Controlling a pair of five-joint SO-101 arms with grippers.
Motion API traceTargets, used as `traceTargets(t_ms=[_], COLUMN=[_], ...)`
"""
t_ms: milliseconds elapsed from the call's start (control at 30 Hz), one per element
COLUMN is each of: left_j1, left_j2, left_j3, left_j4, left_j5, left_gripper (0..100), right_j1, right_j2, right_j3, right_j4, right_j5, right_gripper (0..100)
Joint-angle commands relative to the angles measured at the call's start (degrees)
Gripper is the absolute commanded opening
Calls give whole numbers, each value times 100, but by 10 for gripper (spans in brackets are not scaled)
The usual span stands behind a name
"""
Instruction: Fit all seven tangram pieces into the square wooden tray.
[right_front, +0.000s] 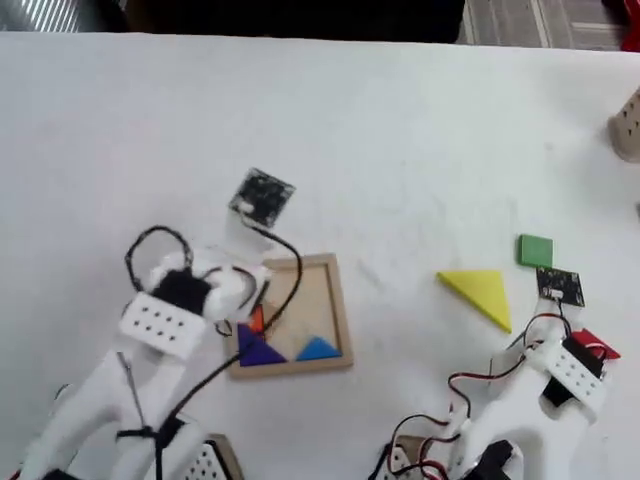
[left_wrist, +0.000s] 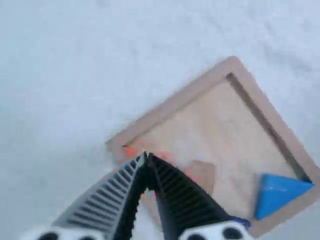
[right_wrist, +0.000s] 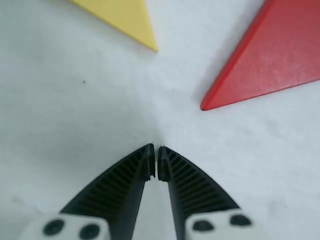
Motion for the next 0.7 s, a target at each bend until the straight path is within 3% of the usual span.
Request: traceTargets(t_ms=[0,133,400,533,667], left_j1=[-681,-1385,-3231,-3705,-3916], left_j2=[-752,-1042,-1051,-1042,-1042], left_j3=[264,571,1090,1178,1284], left_j4=[-158,-176,-1134,-1108,-1134], left_j5=[-18,-9,-35,-35,-35], left_gripper=[24,24,24,25,90], right_j1=[-75,-75,-31,-31,4], right_j2=[-40,-40,-40,-40,-40], right_j3=[-26,-26,-18,-18,-18], right_j4=[-57,-57,-48,-48,-48], right_j5=[26,26,62,70,79], right_gripper=[18,18,18,18,18])
